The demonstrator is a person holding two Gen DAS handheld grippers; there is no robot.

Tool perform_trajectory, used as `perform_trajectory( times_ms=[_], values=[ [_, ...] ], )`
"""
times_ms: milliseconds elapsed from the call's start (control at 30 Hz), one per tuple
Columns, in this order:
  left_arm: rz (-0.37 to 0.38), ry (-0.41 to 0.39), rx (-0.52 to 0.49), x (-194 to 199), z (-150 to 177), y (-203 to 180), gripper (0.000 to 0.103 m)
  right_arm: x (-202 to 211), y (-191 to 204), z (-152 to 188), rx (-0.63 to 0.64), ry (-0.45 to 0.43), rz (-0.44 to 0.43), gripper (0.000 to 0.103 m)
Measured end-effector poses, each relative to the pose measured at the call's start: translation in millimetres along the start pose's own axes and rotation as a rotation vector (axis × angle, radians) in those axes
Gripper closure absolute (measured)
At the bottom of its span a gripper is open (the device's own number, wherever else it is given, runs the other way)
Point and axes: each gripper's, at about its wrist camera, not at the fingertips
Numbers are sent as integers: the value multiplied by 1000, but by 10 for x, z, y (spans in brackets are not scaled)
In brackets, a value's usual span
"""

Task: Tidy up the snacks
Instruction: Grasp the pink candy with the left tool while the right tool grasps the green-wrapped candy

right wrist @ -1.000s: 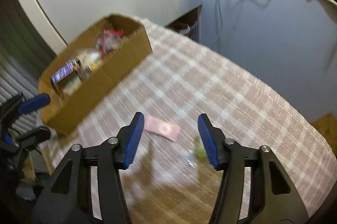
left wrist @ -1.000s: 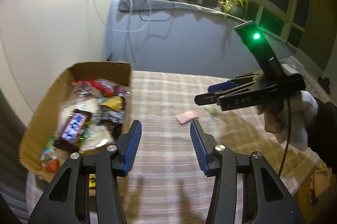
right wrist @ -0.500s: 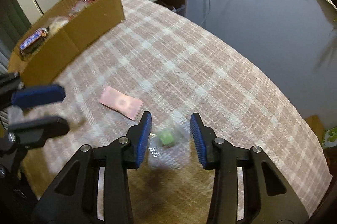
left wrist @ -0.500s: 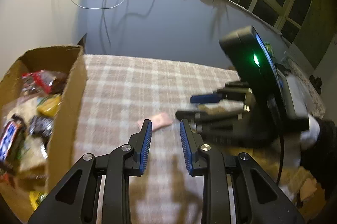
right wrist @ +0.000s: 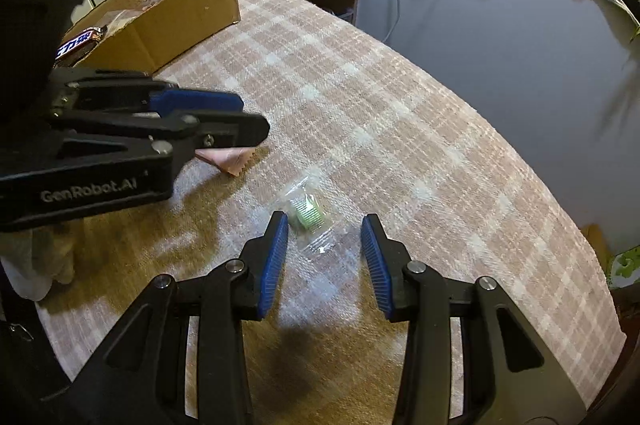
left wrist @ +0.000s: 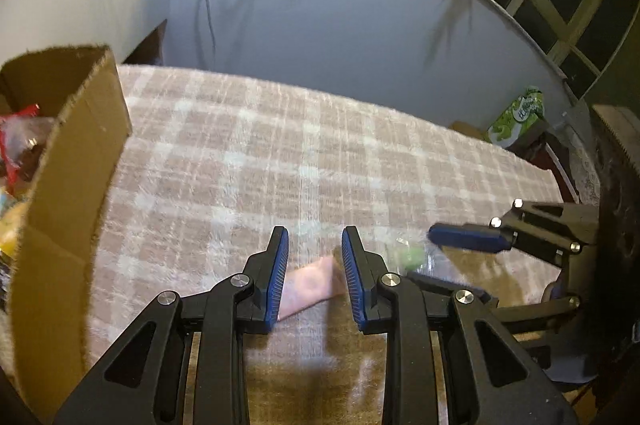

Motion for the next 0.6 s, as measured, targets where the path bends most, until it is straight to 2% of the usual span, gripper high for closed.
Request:
perform_trajectory(
  times_ms=[200, 367, 500, 600],
  values=[
    [16, 28, -70, 73, 116, -62, 77, -1, 8, -22, 11, -8, -11, 74],
    [-10, 44, -201, 136, 253, -222, 77, 7, -2, -21, 10, -11, -17, 75],
    [-39, 39, -242, 148, 276, -267, 76, 3, 1, -24, 9, -11, -20, 75],
    [-70, 37, -243, 141, 265, -251, 61, 7, 5, -24, 10, -10, -19, 75]
  ],
)
Point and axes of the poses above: each gripper's, at about its wrist camera, not at the fingertips, and x roughly against the way its jaws point, y to its left, z to its underside, and after that the axes turned 4 degrees about -x, right-handed
